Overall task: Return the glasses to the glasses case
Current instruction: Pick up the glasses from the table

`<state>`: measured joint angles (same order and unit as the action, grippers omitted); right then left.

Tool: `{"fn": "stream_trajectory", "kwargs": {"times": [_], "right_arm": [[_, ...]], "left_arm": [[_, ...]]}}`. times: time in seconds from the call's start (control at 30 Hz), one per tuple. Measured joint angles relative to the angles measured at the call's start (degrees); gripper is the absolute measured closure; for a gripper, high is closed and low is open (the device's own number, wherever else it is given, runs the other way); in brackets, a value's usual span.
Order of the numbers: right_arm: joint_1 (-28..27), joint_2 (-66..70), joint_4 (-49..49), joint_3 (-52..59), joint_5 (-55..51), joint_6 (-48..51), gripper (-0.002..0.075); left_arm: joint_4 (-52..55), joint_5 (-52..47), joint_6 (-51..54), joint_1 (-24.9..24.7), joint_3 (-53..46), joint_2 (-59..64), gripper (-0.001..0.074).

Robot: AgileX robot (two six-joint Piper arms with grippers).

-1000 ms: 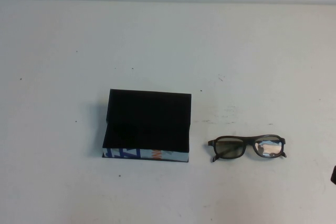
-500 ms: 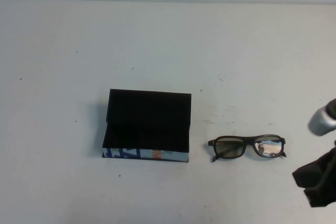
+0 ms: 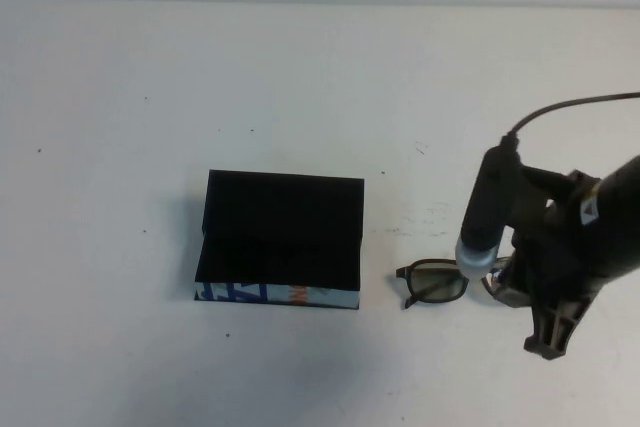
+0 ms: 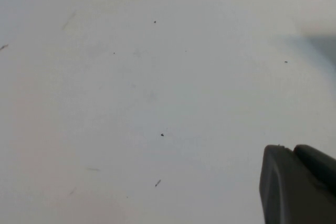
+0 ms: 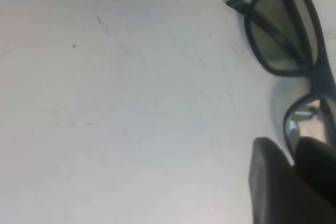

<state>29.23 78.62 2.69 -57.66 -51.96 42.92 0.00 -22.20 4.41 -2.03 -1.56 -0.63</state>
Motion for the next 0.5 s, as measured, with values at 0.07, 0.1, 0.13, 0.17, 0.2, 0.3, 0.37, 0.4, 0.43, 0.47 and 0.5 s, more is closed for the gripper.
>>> {"fn": "stream_trajectory", "kwargs": {"times": [0.07,0.1,0.13,0.17,0.2,0.3,0.37,0.4,0.43,0.47,0.5], "right_arm": [[-0.5,2.7,0.5,-2.1,-0.5,7.4,0.0612],[-0.9,3.9,1.0,-2.9,-0.8,10.4,0.0585],[-1.5,5.1,1.6,-3.9,-1.0,14.5,0.0550],[-2.2,6.3,2.1,-4.8,-1.0,17.6,0.0515],[-2.8,7.2,2.3,-5.5,-1.1,19.9,0.0487],[-4.7,10.5,2.9,-7.7,-1.4,25.9,0.0421],[-5.7,12.8,3.1,-8.9,-1.7,29.2,0.0405],[-5.9,13.9,3.2,-9.4,-1.8,30.2,0.0400],[-6.1,15.0,3.4,-10.0,-1.9,31.2,0.0396],[-6.2,16.0,3.5,-10.5,-1.8,32.0,0.0393],[-6.2,16.7,3.5,-10.9,-1.8,32.9,0.0392]], "left_arm": [[0.0,0.0,0.0,0.0,0.0,0.0,0.0738],[0.0,0.0,0.0,0.0,0.0,0.0,0.0738],[0.0,0.0,0.0,0.0,0.0,0.0,0.0738],[0.0,0.0,0.0,0.0,0.0,0.0,0.0738],[0.0,0.0,0.0,0.0,0.0,0.0,0.0738],[0.0,0.0,0.0,0.0,0.0,0.0,0.0738],[0.0,0.0,0.0,0.0,0.0,0.0,0.0738],[0.0,0.0,0.0,0.0,0.0,0.0,0.0738],[0.0,0.0,0.0,0.0,0.0,0.0,0.0738],[0.0,0.0,0.0,0.0,0.0,0.0,0.0738],[0.0,0.0,0.0,0.0,0.0,0.0,0.0738]]}}
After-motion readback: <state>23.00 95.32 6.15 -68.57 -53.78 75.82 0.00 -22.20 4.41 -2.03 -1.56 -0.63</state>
